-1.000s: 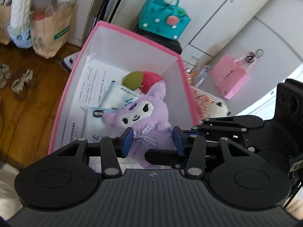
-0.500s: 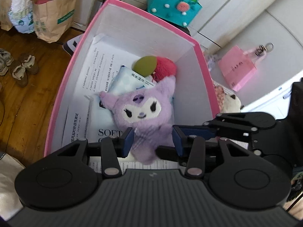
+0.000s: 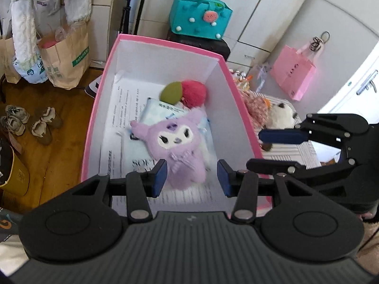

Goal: Organize soft objects
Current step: 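Open the right gripper to drop the Kuromi plush into the pink box, then move both grippers back toward the orange sponge and pink floral scrunchie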

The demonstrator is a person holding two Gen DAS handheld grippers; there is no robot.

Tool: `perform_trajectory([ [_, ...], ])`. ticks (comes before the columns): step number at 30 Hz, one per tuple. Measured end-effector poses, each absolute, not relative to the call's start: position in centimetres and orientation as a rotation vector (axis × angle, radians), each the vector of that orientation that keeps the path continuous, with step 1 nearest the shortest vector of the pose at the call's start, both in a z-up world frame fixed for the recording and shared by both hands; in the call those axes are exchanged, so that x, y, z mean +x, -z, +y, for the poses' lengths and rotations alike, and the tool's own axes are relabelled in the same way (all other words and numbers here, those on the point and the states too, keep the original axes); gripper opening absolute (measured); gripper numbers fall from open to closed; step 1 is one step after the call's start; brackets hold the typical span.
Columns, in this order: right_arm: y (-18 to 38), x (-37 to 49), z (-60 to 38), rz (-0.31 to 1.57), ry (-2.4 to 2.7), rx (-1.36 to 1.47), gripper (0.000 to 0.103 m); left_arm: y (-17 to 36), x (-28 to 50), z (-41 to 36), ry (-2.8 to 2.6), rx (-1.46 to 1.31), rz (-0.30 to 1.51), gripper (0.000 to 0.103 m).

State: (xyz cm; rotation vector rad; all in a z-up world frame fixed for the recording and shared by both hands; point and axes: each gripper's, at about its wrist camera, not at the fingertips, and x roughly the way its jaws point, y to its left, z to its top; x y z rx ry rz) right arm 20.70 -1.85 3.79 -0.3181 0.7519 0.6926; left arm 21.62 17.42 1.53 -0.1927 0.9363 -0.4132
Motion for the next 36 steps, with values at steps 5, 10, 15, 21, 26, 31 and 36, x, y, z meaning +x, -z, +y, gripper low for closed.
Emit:
perform_trajectory([
  [5,-5.1,18.9,-2.9,0.725,-0.706,-0.298,0.046,-3.3,20.0,17.0,0.411,-0.159,0.931,0.046],
  [10,-7.0,16.4,-3.9,0.668,-0.729,-0.303,0.048,-5.5,17.6,16.3,0.406,-0.109,0.891,0.047],
  [15,-8.9,14.1,-5.1,0.599,-0.735,-0.311,0.049,-7.8,14.6,15.2,0.413,-0.039,0.841,0.051],
  [21,-10.4,11.3,-7.0,0.553,-0.74,-0.312,0.051,-9.6,11.0,13.4,0.44,0.051,0.79,0.058],
  [26,-10.7,9.1,-8.8,0.526,-0.72,-0.337,0.055,-10.1,8.7,12.0,0.454,0.079,0.763,0.061],
  [31,-10.1,7.1,-10.8,0.521,-0.678,-0.341,0.055,-10.1,6.9,10.0,0.479,0.13,0.736,0.065],
  [36,-9.1,5.3,-13.6,0.52,-0.627,-0.316,0.056,-9.4,5.9,7.8,0.542,0.168,0.732,0.069],
])
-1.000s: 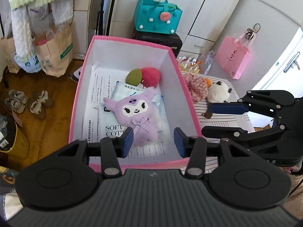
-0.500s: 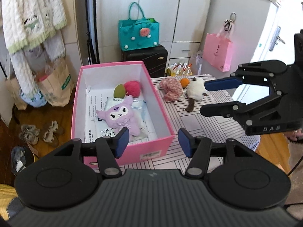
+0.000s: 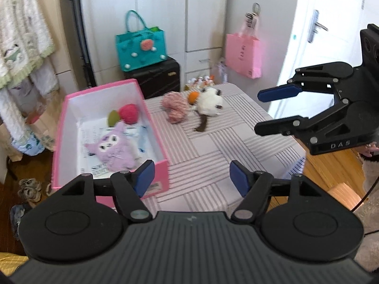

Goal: Organize soft objects
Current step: 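Move both grippers back toward the orange sponge and pink floral scrunchie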

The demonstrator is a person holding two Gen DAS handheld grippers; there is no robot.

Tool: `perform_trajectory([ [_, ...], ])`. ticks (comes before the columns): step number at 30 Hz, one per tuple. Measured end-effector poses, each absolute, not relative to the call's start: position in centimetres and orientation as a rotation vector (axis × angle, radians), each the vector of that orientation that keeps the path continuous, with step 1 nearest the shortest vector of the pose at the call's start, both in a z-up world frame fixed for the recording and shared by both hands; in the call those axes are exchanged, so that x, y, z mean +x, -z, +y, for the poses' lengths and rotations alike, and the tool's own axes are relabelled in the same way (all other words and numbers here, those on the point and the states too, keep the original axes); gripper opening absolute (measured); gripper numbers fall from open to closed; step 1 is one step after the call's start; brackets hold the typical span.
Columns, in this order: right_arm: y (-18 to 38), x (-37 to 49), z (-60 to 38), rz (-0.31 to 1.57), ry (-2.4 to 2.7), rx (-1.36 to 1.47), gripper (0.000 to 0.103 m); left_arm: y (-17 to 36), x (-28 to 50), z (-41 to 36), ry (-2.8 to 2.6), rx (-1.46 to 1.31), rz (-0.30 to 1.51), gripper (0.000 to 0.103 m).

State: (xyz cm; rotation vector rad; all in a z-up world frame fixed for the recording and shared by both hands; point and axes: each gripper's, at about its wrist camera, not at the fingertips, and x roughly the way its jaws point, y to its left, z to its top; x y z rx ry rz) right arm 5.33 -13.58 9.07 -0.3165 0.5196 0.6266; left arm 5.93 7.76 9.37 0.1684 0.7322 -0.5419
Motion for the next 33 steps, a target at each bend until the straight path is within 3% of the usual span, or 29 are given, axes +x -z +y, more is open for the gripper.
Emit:
perform_trajectory([
  [14,-5.4,6.9,-21.3,0.53,-0.543,-0.209,0.065,-5.6,7.3,1.4,0.633,0.121,0.694,0.074],
  [33,-2.5,22.6,-26.6,0.695,-0.513,-0.019,0.067,-2.1,17.2,-4.6,0.524,-0.037,0.674,0.071],
])
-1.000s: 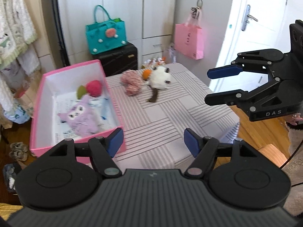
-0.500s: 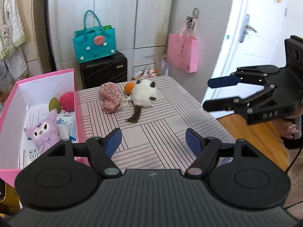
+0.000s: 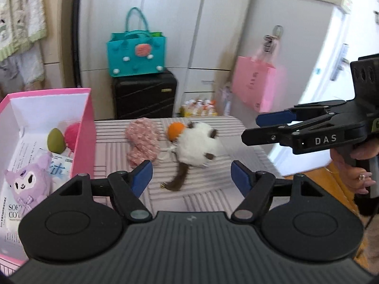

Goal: Organize soft objects
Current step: 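Move both grippers back toward the orange sponge and pink floral scrunchie, then grasp the orange egg sponge with the right gripper while the left gripper grasps the pink floral scrunchie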

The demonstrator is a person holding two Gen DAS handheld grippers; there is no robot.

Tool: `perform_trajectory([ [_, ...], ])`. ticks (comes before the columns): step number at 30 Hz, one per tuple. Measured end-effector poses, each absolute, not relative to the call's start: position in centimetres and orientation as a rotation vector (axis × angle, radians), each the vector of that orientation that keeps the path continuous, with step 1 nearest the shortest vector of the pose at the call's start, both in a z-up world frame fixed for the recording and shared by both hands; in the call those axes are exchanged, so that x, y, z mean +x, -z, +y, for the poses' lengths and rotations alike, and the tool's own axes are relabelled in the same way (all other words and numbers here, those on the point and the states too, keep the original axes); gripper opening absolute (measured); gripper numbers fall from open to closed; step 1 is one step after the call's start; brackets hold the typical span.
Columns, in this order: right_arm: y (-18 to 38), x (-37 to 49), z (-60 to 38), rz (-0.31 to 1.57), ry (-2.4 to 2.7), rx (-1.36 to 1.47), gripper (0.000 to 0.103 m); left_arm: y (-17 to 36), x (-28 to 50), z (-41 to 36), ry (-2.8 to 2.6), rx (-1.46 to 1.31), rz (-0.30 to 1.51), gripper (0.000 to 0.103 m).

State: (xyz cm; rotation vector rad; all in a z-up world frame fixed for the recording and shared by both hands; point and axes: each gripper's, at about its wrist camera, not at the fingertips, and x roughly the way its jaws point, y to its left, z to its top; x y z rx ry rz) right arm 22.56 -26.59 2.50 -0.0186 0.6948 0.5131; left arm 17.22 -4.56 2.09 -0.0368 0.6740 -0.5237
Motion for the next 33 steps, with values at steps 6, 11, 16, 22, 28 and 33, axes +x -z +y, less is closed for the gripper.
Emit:
perform_trajectory([
  [6,-1.5,28.3,-26.6,0.76,-0.53,0.031,0.067,-0.2,20.4,-5.8,0.385,-0.026,0.665,0.07],
  [11,-0.9,32.3,-26.1,0.826,-0.546,0.059,0.067,0.4,22.8,-6.4,0.354,-0.1,0.683,0.07],
  [16,0.6,36.3,-25.3,0.909,-0.551,0.075,0.067,1.2,25.0,-7.4,0.305,-0.088,0.669,0.07],
  [22,3.6,40.5,-25.1,1.026,-0.545,0.122,0.067,2.9,27.9,-7.9,0.239,-0.11,0.701,0.065],
  [28,5.2,41.9,-24.6,1.065,-0.57,0.118,0.067,4.5,29.6,-7.7,0.207,-0.127,0.744,0.059],
  [33,6.7,42.9,-24.4,1.126,-0.548,0.113,0.064,5.6,30.5,-7.9,0.162,-0.12,0.757,0.057],
])
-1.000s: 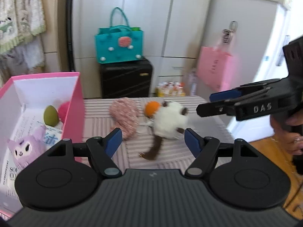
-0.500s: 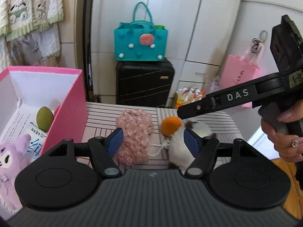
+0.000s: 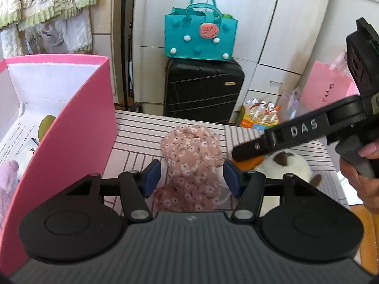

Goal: Organize soft objects
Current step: 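Grasp the orange egg sponge with the right gripper while the left gripper grasps the pink floral scrunchie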

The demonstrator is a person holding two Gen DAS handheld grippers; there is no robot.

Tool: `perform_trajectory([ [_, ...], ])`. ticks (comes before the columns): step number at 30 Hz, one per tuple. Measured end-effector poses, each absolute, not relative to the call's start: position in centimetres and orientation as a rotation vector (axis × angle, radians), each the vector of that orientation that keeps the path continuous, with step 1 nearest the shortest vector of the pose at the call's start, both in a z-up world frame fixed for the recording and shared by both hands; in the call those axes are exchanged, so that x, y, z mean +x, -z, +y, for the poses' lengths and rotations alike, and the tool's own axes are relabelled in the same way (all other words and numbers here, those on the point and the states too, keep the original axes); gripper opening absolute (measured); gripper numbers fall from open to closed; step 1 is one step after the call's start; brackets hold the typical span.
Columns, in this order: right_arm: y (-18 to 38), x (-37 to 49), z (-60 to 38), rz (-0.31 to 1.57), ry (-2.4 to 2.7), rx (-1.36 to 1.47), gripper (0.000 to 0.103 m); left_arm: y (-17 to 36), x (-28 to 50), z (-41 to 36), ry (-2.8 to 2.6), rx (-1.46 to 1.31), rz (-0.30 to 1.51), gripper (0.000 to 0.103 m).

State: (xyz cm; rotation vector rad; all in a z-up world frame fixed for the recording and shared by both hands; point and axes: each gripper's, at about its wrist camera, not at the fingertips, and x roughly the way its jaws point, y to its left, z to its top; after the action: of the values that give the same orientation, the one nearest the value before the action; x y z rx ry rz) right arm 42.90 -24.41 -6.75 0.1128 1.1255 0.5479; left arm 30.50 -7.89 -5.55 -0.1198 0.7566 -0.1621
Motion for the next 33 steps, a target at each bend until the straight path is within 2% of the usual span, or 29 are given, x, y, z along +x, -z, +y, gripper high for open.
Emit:
perform_trajectory([
  [3,7.3,43.2,-24.5,1.132,-0.529,0.115,0.057,6.0,31.0,-7.8,0.145,-0.121,0.764,0.056],
  [6,7.2,43.4,-25.0,1.115,-0.529,0.14,0.054,6.4,31.5,-7.5,0.126,-0.143,0.774,0.056],
  [16,6.4,42.7,-26.3,1.019,-0.538,0.168,0.054,7.2,32.5,-8.2,0.103,-0.114,0.783,0.056],
  [21,5.8,41.6,-25.7,0.969,-0.547,0.099,0.054,7.7,32.8,-8.3,0.093,-0.095,0.786,0.048],
  [25,5.4,41.1,-25.5,0.946,-0.572,0.093,0.054,8.0,32.9,-8.6,0.095,-0.085,0.792,0.03],
  [28,4.8,40.6,-25.6,0.917,-0.571,0.094,0.054,8.0,32.8,-8.7,0.117,-0.089,0.801,0.021],
  [33,3.5,39.0,-25.9,0.884,-0.573,0.089,0.054,7.3,31.9,-8.7,0.12,-0.086,0.767,0.017],
])
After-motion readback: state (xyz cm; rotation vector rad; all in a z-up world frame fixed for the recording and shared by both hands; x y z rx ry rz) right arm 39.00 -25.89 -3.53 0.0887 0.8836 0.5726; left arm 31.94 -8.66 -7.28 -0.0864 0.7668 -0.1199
